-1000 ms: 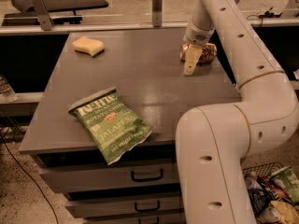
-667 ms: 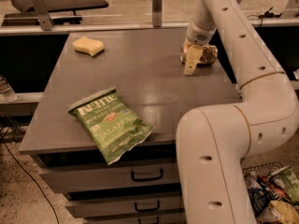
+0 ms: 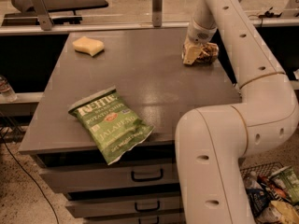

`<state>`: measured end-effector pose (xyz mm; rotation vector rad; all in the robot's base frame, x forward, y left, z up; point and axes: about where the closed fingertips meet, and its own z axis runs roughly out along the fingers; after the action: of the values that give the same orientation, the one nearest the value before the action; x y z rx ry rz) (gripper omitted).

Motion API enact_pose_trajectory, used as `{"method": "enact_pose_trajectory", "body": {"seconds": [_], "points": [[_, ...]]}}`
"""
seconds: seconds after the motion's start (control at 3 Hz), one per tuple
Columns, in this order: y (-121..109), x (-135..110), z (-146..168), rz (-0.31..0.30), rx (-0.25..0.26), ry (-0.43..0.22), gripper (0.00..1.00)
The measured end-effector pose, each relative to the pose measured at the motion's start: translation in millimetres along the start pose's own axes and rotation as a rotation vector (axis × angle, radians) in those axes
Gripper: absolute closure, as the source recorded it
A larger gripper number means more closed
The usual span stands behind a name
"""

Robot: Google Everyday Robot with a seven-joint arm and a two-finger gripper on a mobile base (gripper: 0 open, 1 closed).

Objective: Place orange can upright

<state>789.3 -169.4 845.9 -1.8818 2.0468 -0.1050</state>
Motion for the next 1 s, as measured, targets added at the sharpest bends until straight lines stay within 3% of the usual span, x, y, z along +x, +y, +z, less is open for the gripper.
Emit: {"method": "enact_pose_trajectory", "body": {"seconds": [0.33,0.67,1.0], "points": [[16,-19,-51,-0.062,0.001,-0.140,1.00],[36,-46,-123,-0.102,0.030,-0.355,1.00],[66,-68,-173,-0.069,-0.024,-0.652,1.00]]}}
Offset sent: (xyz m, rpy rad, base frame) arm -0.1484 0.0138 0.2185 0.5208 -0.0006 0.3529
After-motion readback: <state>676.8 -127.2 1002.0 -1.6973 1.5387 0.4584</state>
